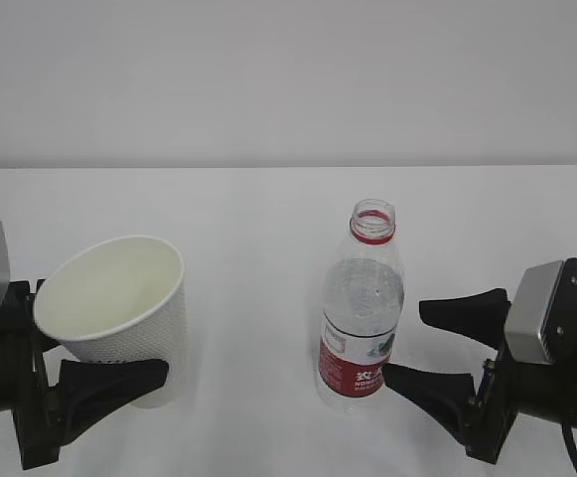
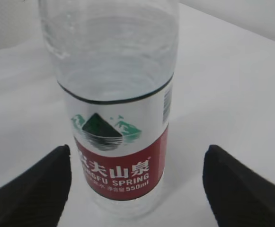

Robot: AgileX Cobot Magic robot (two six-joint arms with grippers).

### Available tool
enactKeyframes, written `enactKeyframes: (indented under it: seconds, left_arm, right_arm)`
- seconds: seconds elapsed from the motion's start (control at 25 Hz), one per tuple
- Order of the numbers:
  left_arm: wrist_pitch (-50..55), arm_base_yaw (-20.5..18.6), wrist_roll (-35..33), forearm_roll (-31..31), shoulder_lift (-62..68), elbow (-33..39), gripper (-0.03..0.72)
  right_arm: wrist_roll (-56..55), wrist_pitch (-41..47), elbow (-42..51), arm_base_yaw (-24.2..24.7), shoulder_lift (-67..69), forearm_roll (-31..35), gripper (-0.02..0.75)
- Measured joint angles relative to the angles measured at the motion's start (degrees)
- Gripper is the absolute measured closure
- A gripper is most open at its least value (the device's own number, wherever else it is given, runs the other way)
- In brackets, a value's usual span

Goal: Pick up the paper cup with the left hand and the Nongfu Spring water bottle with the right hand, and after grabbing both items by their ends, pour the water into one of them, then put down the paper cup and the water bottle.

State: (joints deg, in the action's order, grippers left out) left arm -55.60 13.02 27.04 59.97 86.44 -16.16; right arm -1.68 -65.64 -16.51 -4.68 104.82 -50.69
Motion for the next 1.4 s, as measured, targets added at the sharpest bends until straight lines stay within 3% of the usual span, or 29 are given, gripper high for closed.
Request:
enactKeyframes:
  seconds: [1.12,1.4]
  left_arm:
    - [0.0,0.0,0.0,0.0,0.0,0.0,0.148]
    - [0.0,0.0,0.0,0.0,0.0,0.0,0.150]
  right_arm:
    - [-3.9,0.0,-6.2,0.0,4.0,-7.0,0.076]
    - [-4.5,0.9,-9.3,-5.1,4.1,-7.0,0.076]
